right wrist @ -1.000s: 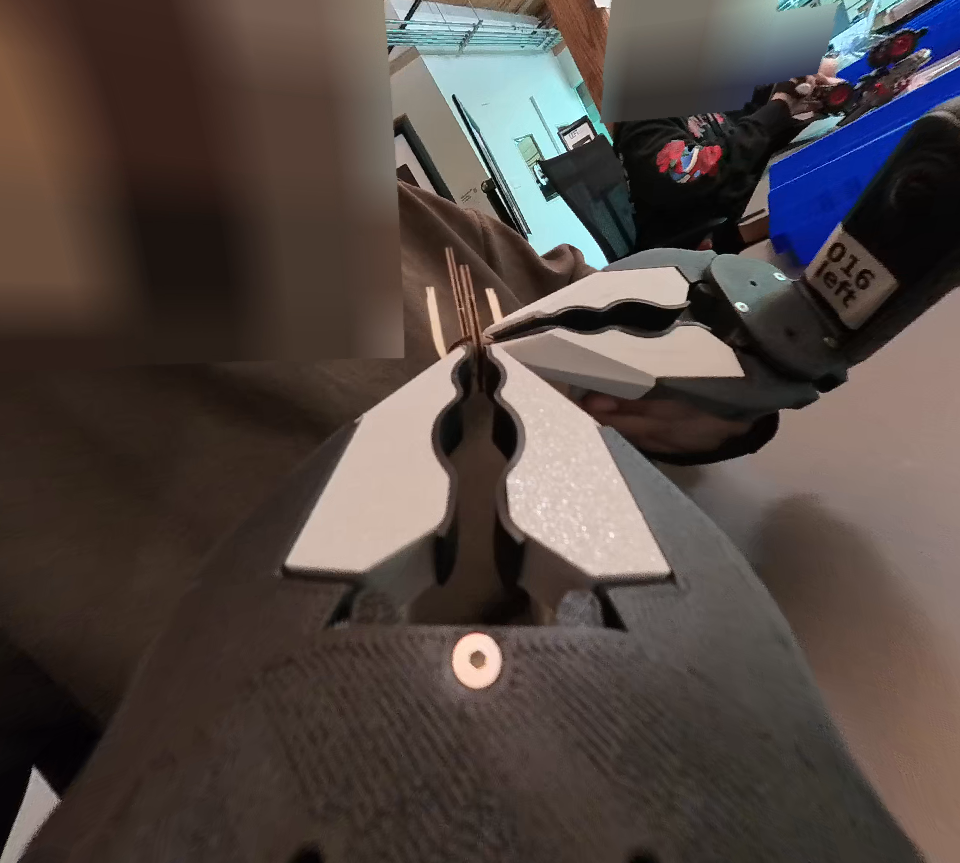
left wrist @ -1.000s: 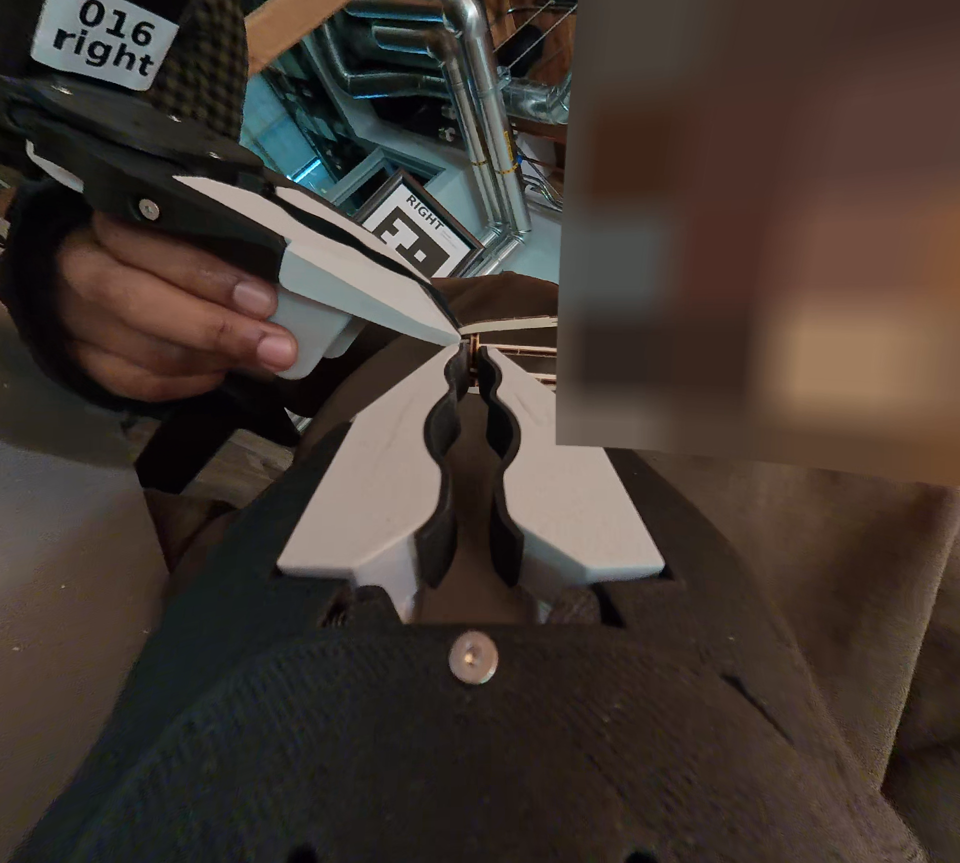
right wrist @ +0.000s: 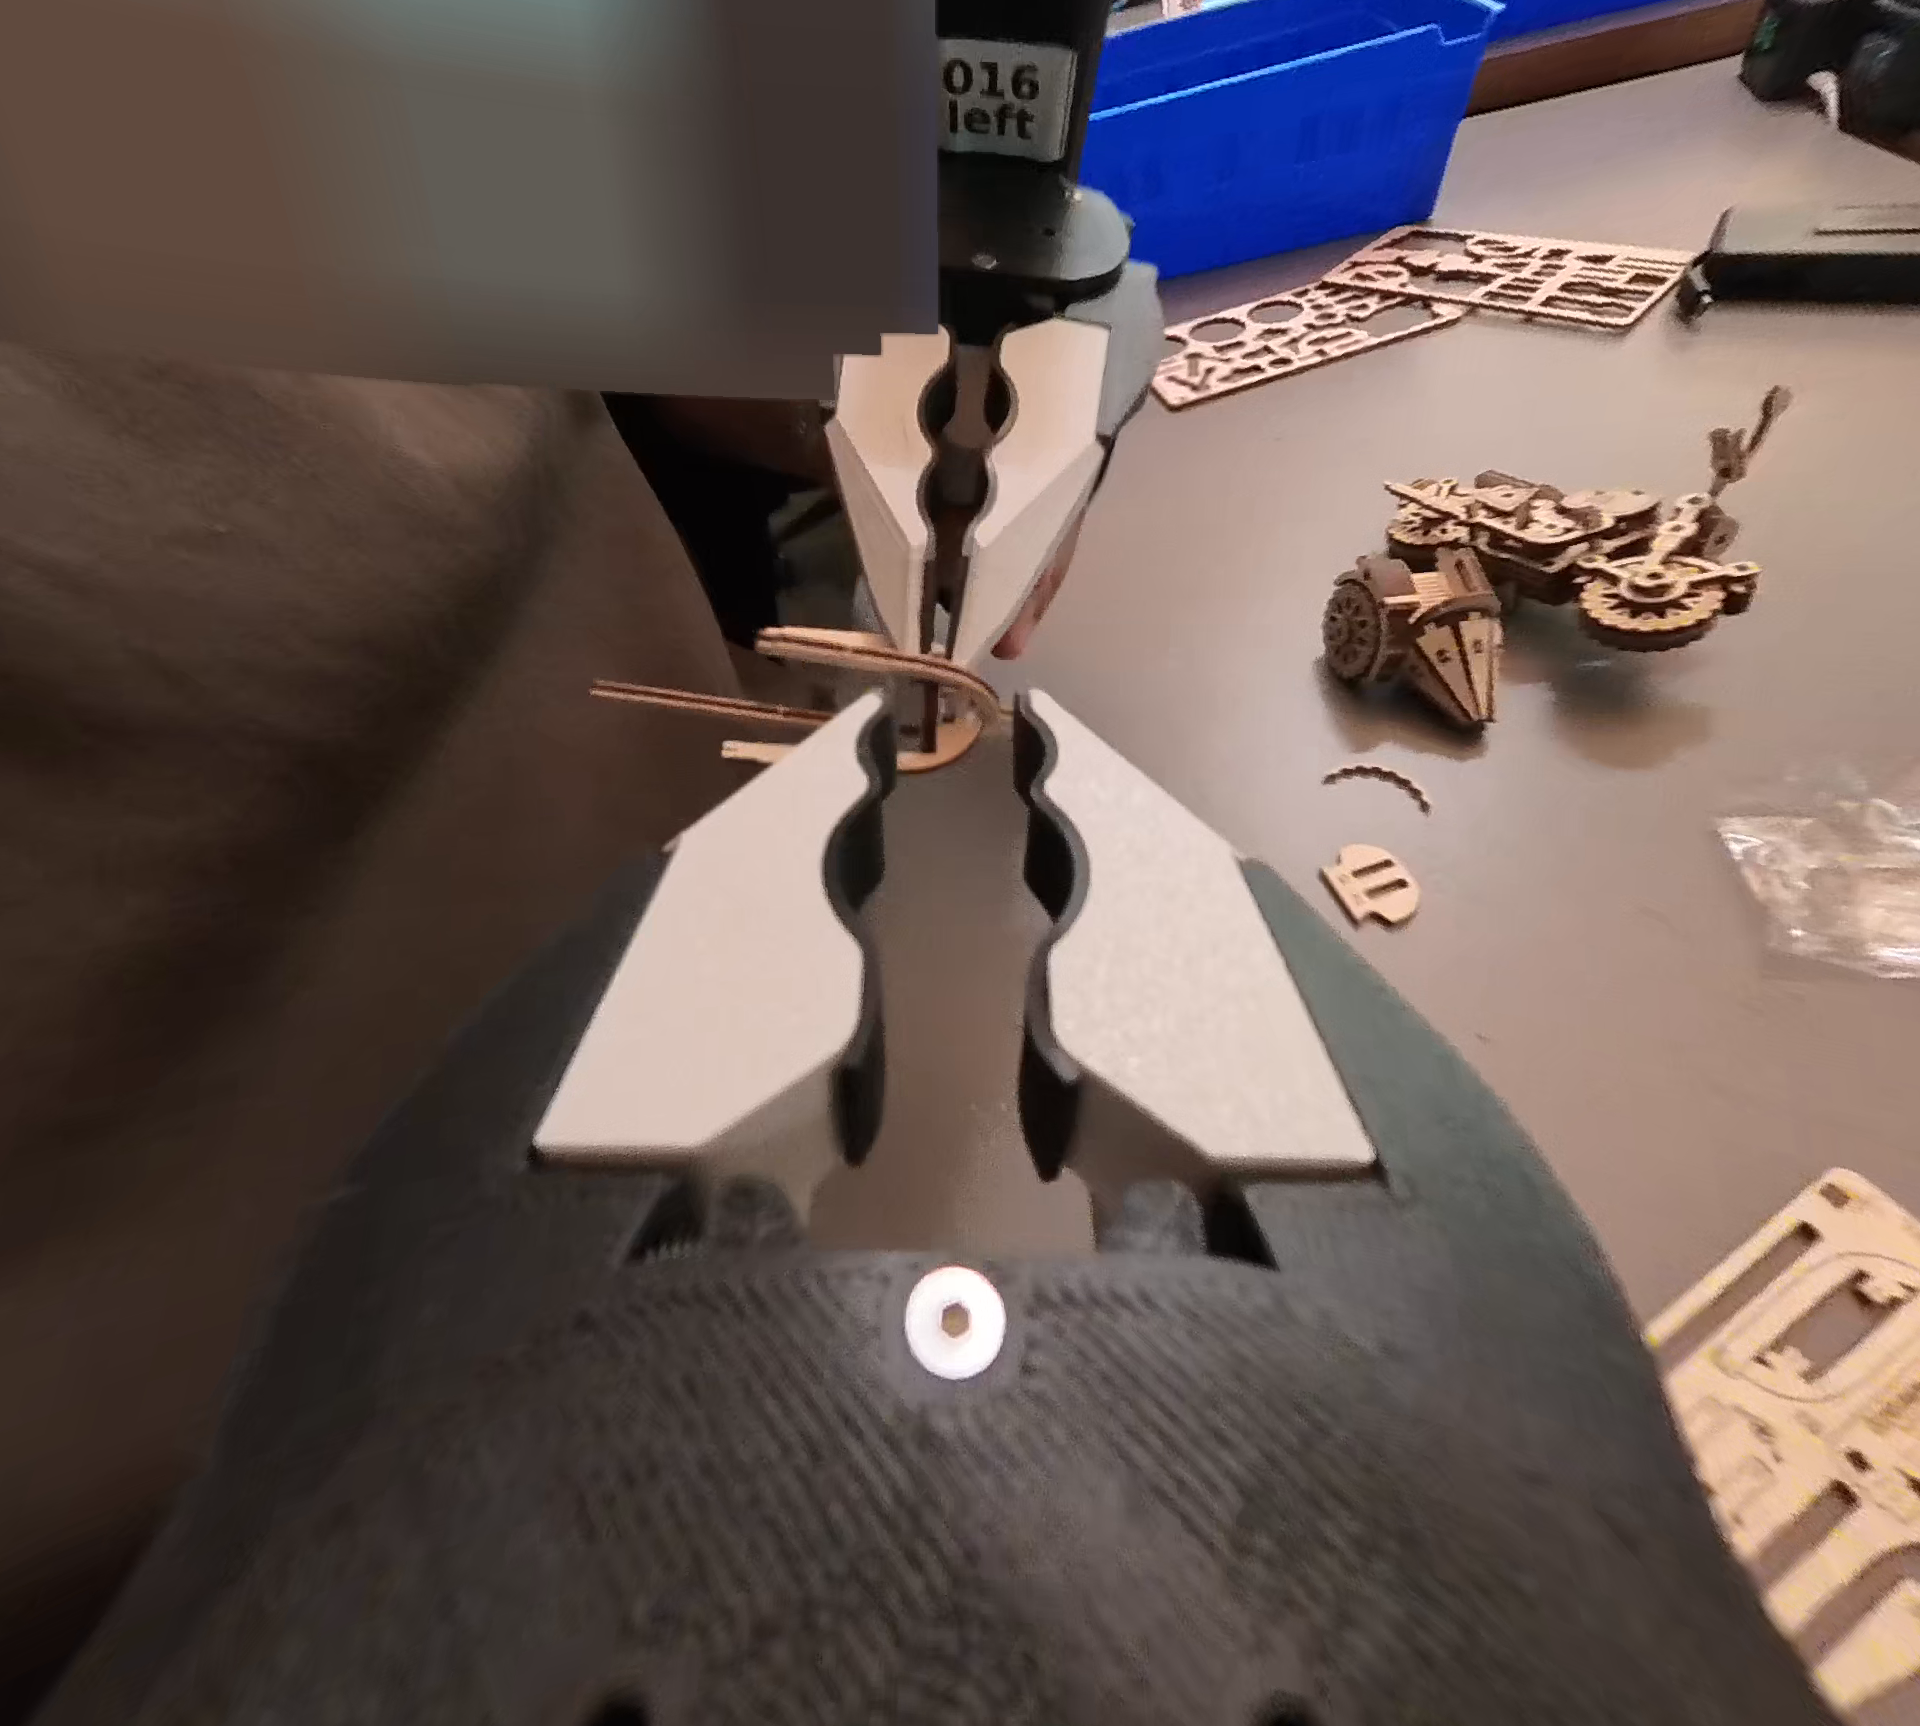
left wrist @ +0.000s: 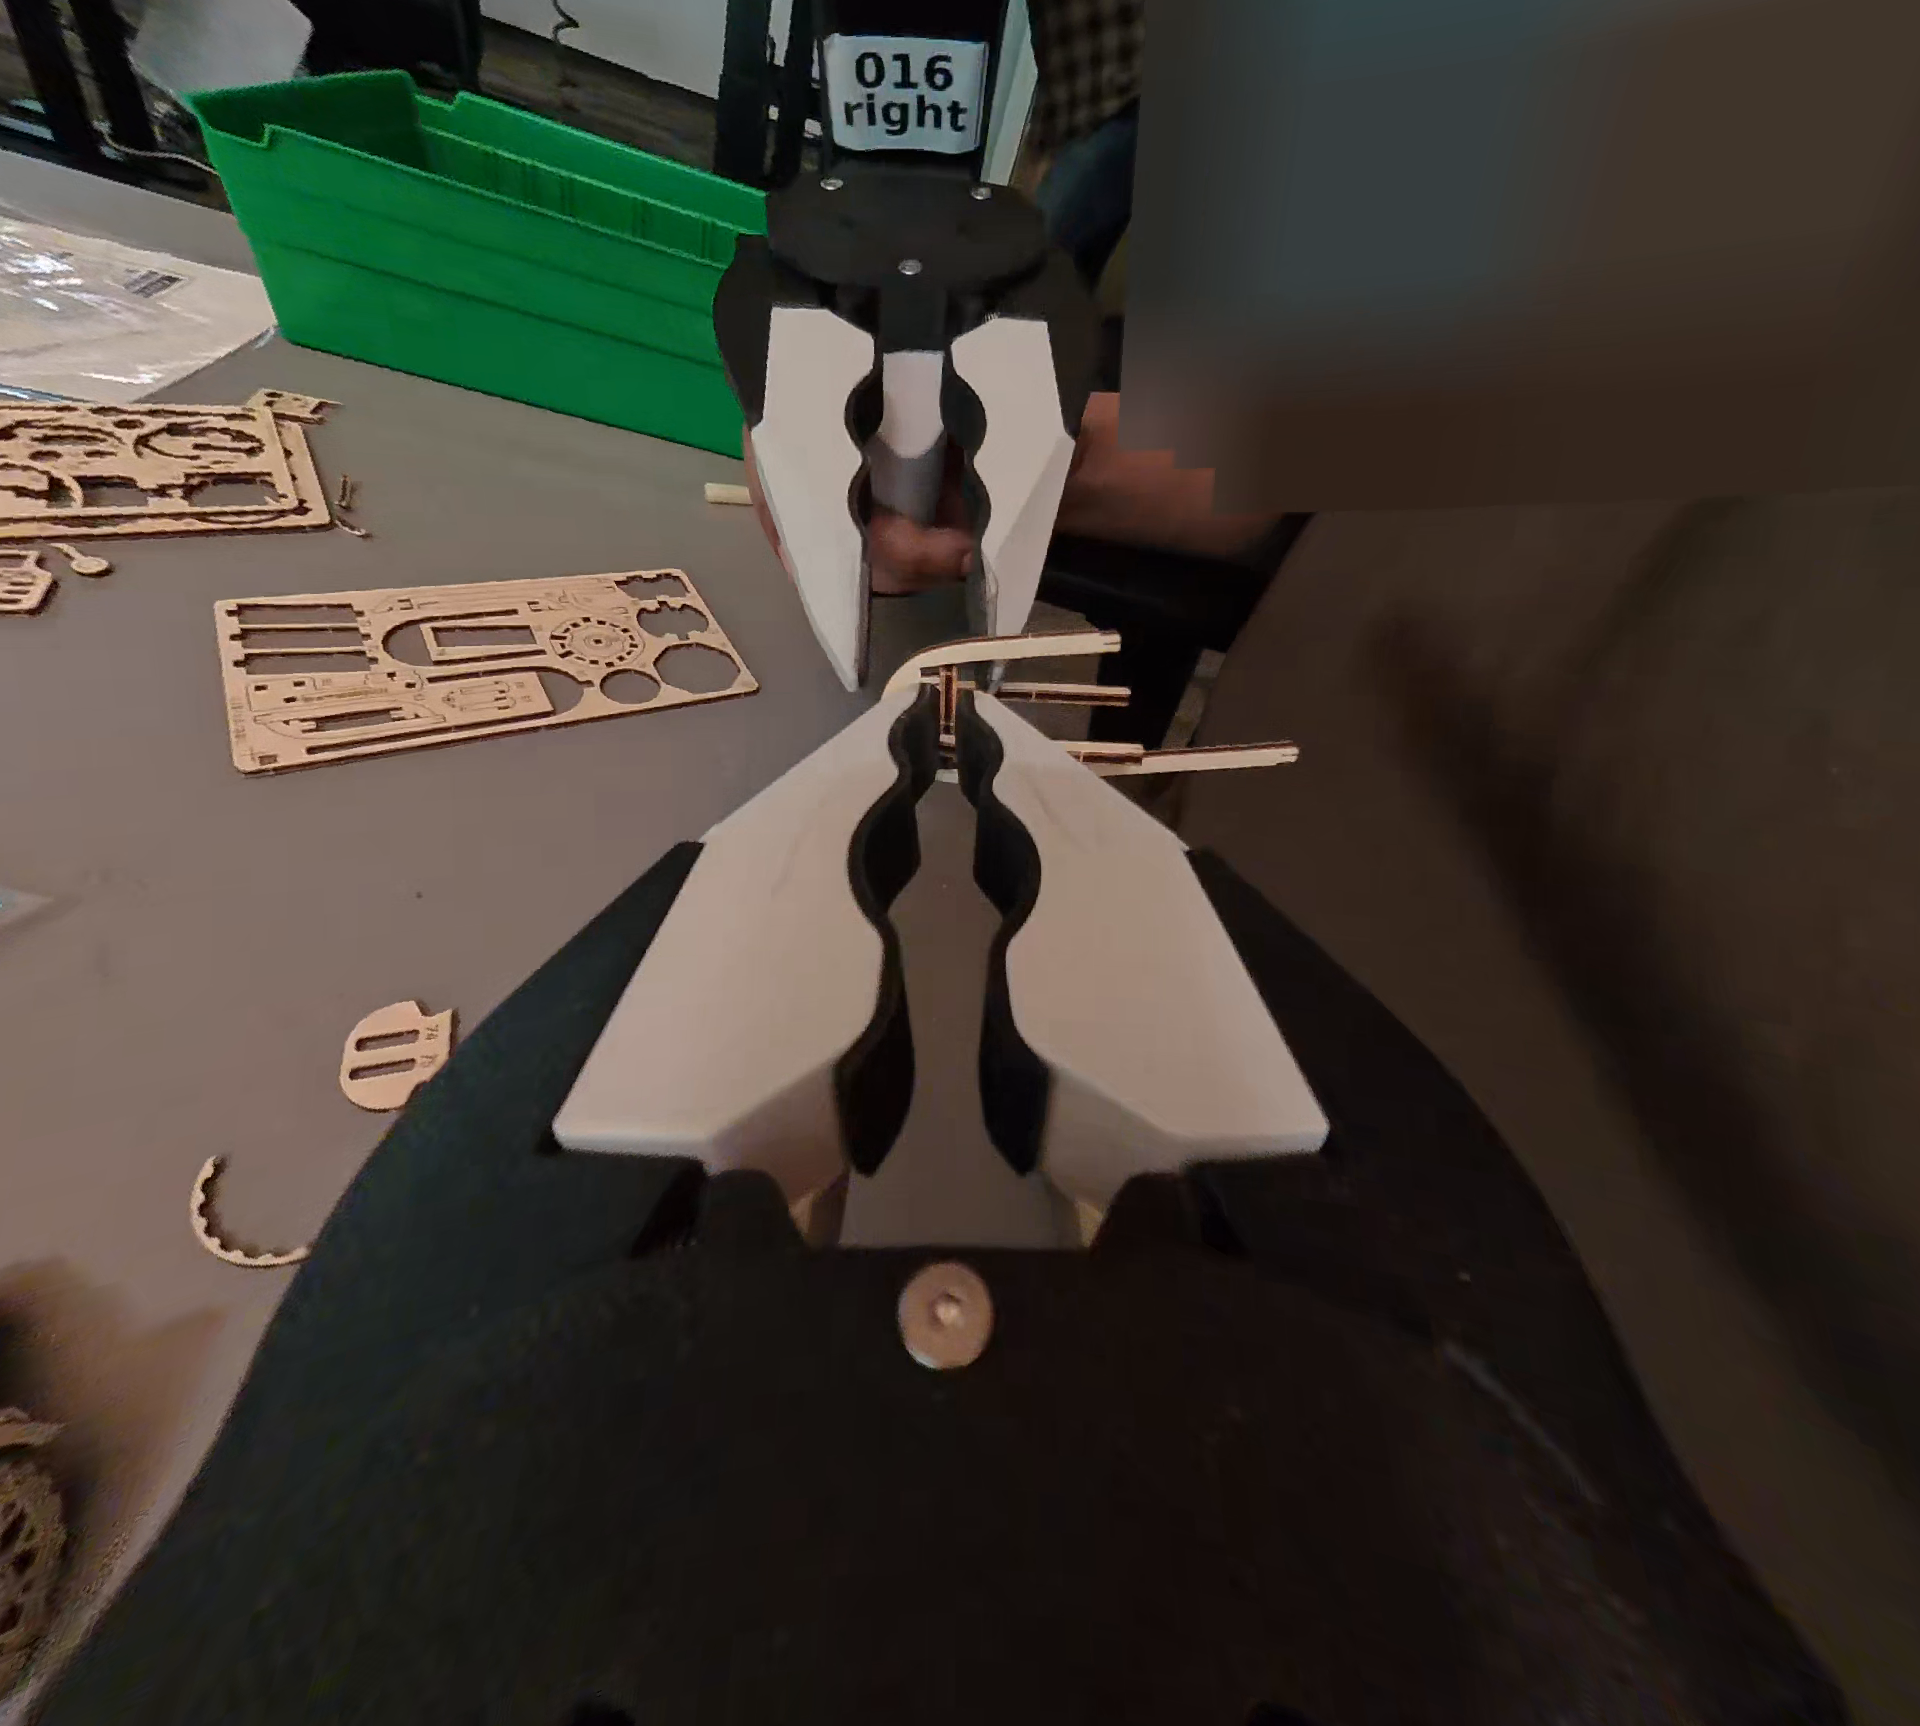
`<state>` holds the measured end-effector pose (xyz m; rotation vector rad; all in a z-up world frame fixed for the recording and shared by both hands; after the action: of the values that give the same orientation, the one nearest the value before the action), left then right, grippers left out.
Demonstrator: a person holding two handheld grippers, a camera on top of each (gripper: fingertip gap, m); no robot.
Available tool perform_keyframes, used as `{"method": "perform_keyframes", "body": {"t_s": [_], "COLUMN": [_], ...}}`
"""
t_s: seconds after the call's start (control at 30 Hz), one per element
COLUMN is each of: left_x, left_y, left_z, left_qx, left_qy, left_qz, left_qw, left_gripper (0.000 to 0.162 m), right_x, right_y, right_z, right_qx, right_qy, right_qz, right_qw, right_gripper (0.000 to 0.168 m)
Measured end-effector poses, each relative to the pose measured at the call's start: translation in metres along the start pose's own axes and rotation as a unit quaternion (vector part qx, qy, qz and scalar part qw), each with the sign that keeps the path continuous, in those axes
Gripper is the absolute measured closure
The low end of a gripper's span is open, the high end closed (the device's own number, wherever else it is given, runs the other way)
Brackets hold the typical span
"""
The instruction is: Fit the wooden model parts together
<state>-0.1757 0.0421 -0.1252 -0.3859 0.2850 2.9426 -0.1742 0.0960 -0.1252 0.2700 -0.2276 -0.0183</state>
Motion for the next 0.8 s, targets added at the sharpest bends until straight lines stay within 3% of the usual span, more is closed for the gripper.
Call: {"method": "perform_keyframes", "body": {"t_s": [0.53, 0.8], "left_x": [-0.010, -0.014], "left_y": [-0.007, -0.005], "left_z": [-0.006, 0.001], "left_qx": [0.018, -0.013], "left_qy": [-0.041, -0.028], "left_qz": [-0.006, -0.020], "left_qw": [0.999, 0.999], "left_gripper": [0.161, 0.161], "right_x": [0.010, 0.015], "right_y": [-0.007, -0.004], "right_z": [-0.008, 0.000], "right_qx": [0.021, -0.001], "right_qy": [0.078, 0.125], "right_qz": [0.006, -0.002], "right_qw": [0.997, 0.992], "right_gripper": [0.154, 0.154]}}
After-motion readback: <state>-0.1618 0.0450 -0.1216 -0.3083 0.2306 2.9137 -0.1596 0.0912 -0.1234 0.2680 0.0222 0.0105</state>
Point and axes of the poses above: each gripper's, where its closed fingertips meet, y back along the fingers, z out of its top, x = y × z across the jaws, the point moved 3 cm from there along y, back along the fingers, and after that the axes turned 4 degrees about z, right-handed, at the moved point
